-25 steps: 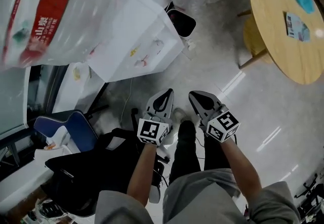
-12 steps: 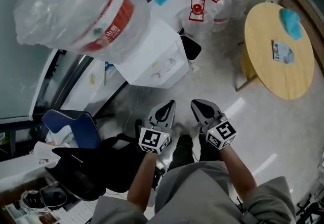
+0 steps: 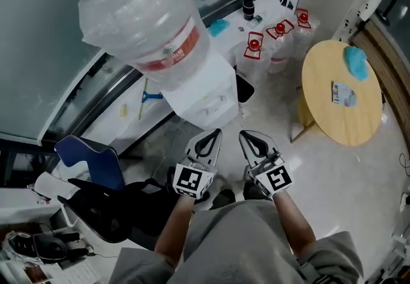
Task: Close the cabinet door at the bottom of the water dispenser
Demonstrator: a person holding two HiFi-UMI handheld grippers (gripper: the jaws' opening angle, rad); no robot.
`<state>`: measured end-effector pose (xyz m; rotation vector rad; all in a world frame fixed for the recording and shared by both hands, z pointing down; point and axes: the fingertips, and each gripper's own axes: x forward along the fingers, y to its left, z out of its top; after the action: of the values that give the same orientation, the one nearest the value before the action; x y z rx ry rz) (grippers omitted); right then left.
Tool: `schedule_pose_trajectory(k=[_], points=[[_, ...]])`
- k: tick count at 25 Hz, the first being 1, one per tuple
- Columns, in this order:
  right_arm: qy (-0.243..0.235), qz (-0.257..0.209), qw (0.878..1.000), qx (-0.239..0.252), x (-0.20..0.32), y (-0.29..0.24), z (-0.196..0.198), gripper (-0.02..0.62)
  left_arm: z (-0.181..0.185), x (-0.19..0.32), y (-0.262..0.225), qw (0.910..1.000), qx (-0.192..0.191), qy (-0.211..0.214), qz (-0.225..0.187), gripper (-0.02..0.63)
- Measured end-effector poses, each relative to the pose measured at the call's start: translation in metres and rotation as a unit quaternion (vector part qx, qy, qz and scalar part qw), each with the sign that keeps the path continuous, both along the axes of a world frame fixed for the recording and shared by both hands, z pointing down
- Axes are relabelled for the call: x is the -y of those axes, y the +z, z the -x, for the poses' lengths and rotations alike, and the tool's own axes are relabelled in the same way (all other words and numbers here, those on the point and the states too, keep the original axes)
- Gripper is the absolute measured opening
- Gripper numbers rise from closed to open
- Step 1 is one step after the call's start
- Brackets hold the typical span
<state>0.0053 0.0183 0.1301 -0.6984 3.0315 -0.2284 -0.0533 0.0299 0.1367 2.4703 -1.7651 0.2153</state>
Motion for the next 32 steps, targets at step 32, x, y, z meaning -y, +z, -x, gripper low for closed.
schedule_pose_trajectory(k=[32], points=[[0.034, -0.200, 0.978, 0.040, 0.014, -0.153, 0.000, 0.009, -0.017, 0.008, -0.163, 0.9822, 0.021, 0.025, -0.185, 0.006]])
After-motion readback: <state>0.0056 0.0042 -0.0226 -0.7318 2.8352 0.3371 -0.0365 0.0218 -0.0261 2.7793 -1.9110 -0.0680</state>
